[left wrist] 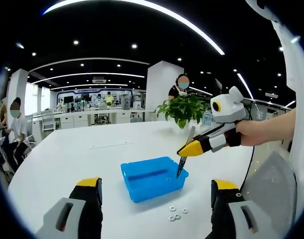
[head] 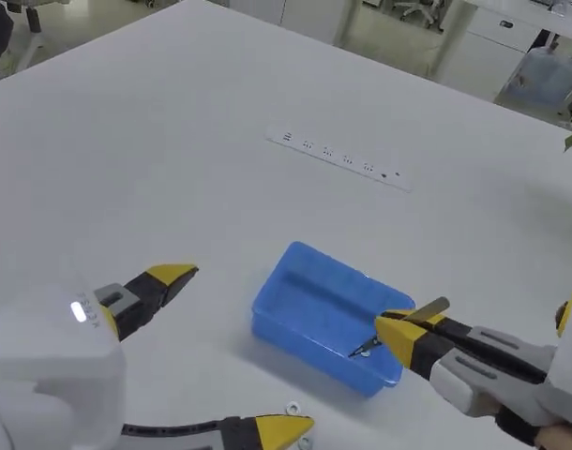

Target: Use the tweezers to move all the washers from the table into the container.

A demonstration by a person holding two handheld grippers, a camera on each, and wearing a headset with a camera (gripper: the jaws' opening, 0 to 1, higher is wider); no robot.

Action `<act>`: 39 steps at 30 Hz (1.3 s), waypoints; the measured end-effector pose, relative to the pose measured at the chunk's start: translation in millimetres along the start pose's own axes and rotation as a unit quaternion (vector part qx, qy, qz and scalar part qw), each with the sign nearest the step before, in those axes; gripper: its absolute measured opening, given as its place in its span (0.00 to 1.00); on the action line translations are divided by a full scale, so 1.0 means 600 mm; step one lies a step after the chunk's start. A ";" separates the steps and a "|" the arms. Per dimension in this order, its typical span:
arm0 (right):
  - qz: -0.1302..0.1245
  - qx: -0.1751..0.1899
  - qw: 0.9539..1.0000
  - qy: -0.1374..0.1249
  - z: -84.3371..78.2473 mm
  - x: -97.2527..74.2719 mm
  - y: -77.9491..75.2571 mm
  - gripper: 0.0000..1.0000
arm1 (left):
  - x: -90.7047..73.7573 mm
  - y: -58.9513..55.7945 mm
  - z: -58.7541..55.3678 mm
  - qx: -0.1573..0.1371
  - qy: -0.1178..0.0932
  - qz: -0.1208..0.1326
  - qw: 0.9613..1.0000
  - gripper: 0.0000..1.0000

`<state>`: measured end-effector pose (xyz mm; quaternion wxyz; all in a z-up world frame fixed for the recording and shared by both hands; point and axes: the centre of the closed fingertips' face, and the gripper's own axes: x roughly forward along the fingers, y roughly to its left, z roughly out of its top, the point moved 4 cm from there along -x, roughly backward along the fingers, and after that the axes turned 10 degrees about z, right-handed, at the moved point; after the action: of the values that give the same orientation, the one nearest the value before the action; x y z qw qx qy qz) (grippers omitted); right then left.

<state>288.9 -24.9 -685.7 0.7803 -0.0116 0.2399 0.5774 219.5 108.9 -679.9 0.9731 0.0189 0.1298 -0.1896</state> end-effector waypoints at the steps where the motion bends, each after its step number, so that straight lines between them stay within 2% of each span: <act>1: 0.002 0.003 1.000 0.001 -0.004 0.002 0.004 0.03 | 0.000 0.000 0.000 0.001 0.000 0.000 1.000 0.92; 7: 0.022 0.026 0.999 0.018 -0.041 0.018 0.025 0.03 | 0.001 -0.001 -0.002 0.005 0.003 -0.001 1.000 0.91; 11: 0.034 0.040 0.998 0.034 -0.071 0.031 0.028 0.03 | 0.001 -0.002 -0.002 0.006 0.003 -0.001 1.000 0.91; 13: 0.032 0.052 0.997 0.046 -0.091 0.036 0.025 0.03 | 0.000 -0.003 -0.002 0.006 0.004 -0.002 1.000 0.91; 18: 0.038 0.062 0.996 0.058 -0.107 0.039 0.029 0.03 | 0.000 -0.003 -0.002 0.007 0.005 -0.002 1.000 0.91; 25: 0.044 0.054 0.995 0.068 -0.109 0.043 0.035 0.03 | 0.000 -0.004 -0.002 0.006 0.006 -0.003 1.000 0.90; 29: 0.047 0.035 0.995 0.087 -0.117 0.047 0.041 0.03 | 0.000 -0.005 -0.002 0.008 0.007 -0.004 1.000 0.90; 30: 0.048 0.030 0.995 0.081 -0.113 0.048 0.043 0.03 | 0.000 -0.005 -0.002 0.008 0.008 -0.004 1.000 0.90; 31: 0.051 0.026 0.994 0.090 -0.116 0.048 0.047 0.03 | 0.000 -0.004 -0.002 0.008 0.008 -0.004 1.000 0.90; 33: 0.054 0.000 0.994 0.096 -0.115 0.049 0.052 0.03 | 0.000 -0.004 -0.002 0.008 0.008 -0.004 1.000 0.90; 36: 0.065 -0.054 0.989 0.119 -0.116 0.052 0.064 0.03 | 0.000 -0.004 -0.003 0.009 0.008 -0.004 1.000 0.90; 39: 0.084 -0.121 0.980 0.135 -0.118 0.056 0.081 0.03 | 0.000 -0.005 -0.003 0.011 0.008 -0.004 1.000 0.90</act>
<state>226.4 0.5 -748.7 0.6825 -0.1641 0.2713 0.6585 218.3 106.5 -681.5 0.9709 0.0303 0.1354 -0.1951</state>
